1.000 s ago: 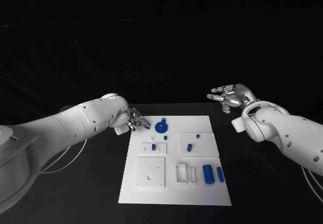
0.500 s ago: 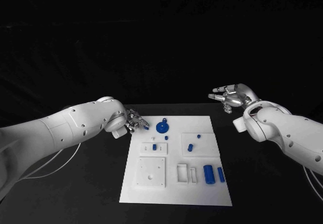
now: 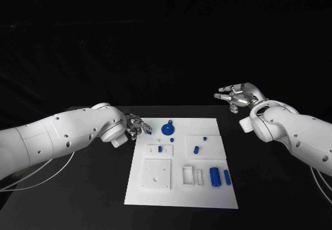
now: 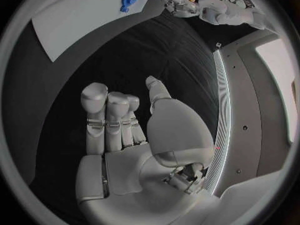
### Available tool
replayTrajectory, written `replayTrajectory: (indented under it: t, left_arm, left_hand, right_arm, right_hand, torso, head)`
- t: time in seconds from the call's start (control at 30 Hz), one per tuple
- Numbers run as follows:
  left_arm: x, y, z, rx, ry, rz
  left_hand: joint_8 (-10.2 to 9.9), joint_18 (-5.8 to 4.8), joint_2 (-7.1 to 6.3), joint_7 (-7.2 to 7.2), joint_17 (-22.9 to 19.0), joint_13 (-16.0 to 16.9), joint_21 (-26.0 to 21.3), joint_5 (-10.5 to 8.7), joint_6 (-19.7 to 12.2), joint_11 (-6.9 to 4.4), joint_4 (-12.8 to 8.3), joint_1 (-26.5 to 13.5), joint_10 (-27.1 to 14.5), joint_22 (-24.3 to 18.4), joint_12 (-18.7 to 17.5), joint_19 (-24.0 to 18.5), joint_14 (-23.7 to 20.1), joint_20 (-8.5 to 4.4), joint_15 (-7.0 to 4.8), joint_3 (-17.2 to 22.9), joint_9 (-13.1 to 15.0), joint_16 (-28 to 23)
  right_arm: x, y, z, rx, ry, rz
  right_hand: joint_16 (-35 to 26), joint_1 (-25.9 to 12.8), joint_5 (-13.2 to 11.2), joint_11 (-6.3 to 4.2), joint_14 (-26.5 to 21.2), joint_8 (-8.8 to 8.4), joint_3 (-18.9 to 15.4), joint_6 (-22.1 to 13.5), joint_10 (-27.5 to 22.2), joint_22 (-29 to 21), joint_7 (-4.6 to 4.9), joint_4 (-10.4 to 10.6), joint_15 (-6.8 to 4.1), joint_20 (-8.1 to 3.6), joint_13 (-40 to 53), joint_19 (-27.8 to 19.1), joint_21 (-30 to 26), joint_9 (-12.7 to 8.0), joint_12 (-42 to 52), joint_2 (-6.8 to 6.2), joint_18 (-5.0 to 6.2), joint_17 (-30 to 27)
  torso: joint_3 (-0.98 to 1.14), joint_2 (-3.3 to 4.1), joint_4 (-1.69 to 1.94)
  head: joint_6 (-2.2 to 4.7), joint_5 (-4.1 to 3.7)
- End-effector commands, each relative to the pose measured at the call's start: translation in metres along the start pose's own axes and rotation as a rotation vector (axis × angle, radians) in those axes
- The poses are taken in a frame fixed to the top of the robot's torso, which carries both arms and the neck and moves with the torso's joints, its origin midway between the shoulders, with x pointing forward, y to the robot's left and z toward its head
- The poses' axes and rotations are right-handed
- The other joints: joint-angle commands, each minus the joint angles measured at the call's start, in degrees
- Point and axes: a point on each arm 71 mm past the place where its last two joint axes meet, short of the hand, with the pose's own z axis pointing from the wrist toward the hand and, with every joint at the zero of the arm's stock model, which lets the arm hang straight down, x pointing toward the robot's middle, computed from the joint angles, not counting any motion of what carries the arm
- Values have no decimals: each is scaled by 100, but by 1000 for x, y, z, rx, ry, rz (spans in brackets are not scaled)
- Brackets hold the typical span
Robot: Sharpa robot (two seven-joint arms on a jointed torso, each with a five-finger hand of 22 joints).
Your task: Assemble the parts on the task board
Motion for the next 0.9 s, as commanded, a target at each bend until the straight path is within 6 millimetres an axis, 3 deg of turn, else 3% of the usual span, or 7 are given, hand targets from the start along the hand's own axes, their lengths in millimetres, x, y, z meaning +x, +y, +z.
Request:
replayTrajectory:
  t: [0.03, 0.37, 0.9]
  left_arm:
    - [2, -1, -4, -9, -40, 39]
    - [25, 2, -12, -14, -5, 139]
    - [44, -5, -12, 11, -10, 226]
  left_hand:
    - [9, 42, -13, -252, 17, 6, 31, 44, 265, -45, -404, -59, 203, 103, -23, 25, 34, 7, 0, 426, 1230, -12]
    - [-12, 76, -42, -260, 78, 8, 57, 119, 309, -46, -441, -100, 216, 104, -16, 23, 48, 42, 7, 464, 1234, 14]
    - [-19, 127, -61, -266, 90, -13, 84, 166, 348, -42, -448, -129, 224, 103, -3, 18, 54, 91, 14, 476, 1227, 12]
  right_arm:
    - [0, -1, 0, 1, 8, 4]
    - [-1, -4, -1, 8, 8, 4]
    - [1, -4, -2, 9, 12, 5]
  right_hand:
    - [-7, -53, 37, 0, 13, -13, 2, -30, -40, 213, -3, 32, 9, 10, 3, 312, 18, 5, 0, 5, 94, -3]
    - [0, -53, 48, -1, 15, -14, -3, -28, -43, 212, -4, 39, 10, 10, 1, 311, 21, 5, -3, 9, 93, 2]
    - [0, -53, 48, -1, 15, -14, -3, -28, -43, 212, -4, 39, 10, 10, 1, 311, 21, 5, -3, 9, 93, 2]
  torso:
    - [-9, -21, 17]
    - [-7, -31, 34]
    - [-5, -18, 10]
  head:
    - [-30, 9]
    - [-103, 23]
    - [-155, 69]
